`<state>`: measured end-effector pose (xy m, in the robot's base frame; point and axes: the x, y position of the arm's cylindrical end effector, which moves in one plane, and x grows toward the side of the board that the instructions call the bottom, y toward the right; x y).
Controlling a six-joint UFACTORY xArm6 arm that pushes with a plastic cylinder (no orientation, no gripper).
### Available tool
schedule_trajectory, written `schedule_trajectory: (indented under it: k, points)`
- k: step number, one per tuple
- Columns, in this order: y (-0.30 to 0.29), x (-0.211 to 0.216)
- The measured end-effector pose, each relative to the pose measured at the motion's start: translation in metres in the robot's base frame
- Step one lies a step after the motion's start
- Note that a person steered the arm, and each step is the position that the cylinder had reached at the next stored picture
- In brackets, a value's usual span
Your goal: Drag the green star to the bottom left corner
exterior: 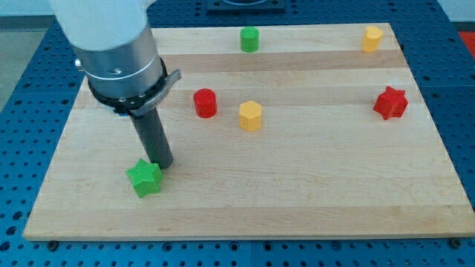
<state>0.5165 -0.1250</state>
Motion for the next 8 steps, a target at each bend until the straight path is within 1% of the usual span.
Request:
schedule_trajectory:
  k: [1, 2, 3, 4, 6, 7, 8]
  points:
    - [0.020, 0.000]
    - [0.028, 0.009]
    - [0.028, 0.028]
    - [0.013, 0.030]
    - [-0.039, 0.030]
    - [-0.053, 0.038]
    - [-0.055, 0.045]
